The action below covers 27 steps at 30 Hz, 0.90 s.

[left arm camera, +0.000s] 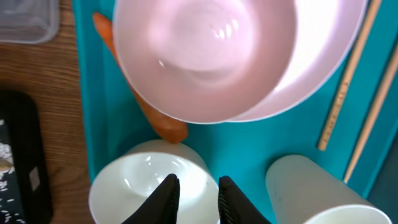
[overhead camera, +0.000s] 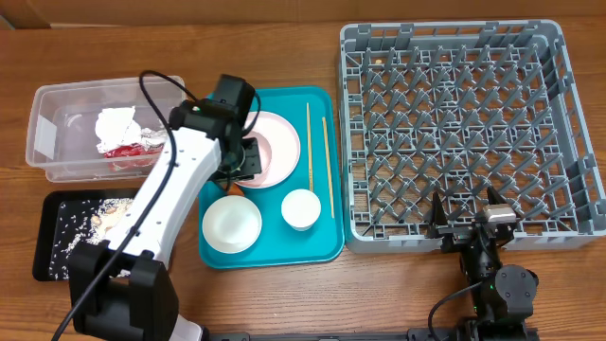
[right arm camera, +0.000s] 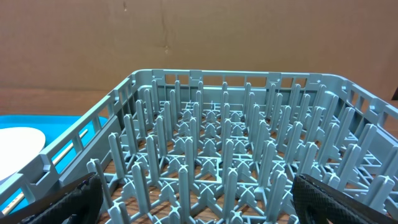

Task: Sort waste into correct bins and load items into the dishwasher
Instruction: 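Move the left gripper over the orange carrot beside the pink plate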

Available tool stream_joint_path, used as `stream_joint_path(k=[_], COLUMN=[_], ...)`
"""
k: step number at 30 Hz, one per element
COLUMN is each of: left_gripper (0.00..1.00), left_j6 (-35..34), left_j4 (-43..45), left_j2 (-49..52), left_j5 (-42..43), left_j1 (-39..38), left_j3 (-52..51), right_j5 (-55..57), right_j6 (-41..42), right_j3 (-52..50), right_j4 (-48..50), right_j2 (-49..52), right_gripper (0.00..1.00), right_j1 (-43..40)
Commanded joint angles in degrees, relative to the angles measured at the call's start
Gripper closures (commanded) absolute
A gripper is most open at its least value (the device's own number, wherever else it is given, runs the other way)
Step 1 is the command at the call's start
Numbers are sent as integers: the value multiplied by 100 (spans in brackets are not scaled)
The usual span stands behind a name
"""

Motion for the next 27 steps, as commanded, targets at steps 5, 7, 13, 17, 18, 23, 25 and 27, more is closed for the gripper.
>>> stream_joint_path(k=[5, 7, 13, 17, 18, 23, 25, 27], left_gripper=[74, 74, 79, 80, 78, 70, 70, 70], left_j6=[-190, -389, -809, -1213, -1279, -1307, -1311, -1364], left_j4=[-319, -330, -33, 210, 256, 647, 723, 787], left_j2=[-59, -59, -59, -59, -59, -59, -59, -59], left_j5=[-450, -507, -721, -778, -730, -358, -326, -321], left_j1=[136, 157, 280, 479, 540, 750, 756, 756], left_j3=[-105, -227, -603, -774, -796, -968, -1012, -1054], right_j5=[9, 9, 9, 9, 9, 9, 9, 9], right_j6=[-61, -61, -61, -61, -59, -61, -61, -61], right_j3=[-61, -61, -61, -61, -61, -61, -61, -61], right_j4=[46, 46, 46, 46, 46, 46, 46, 46], right_j2=[-22, -22, -22, -22, -22, -22, -22, -22], right_gripper=[0, 0, 0, 0, 0, 0, 0, 0], right_j1=[-2, -2, -2, -2, -2, -2, -2, -2])
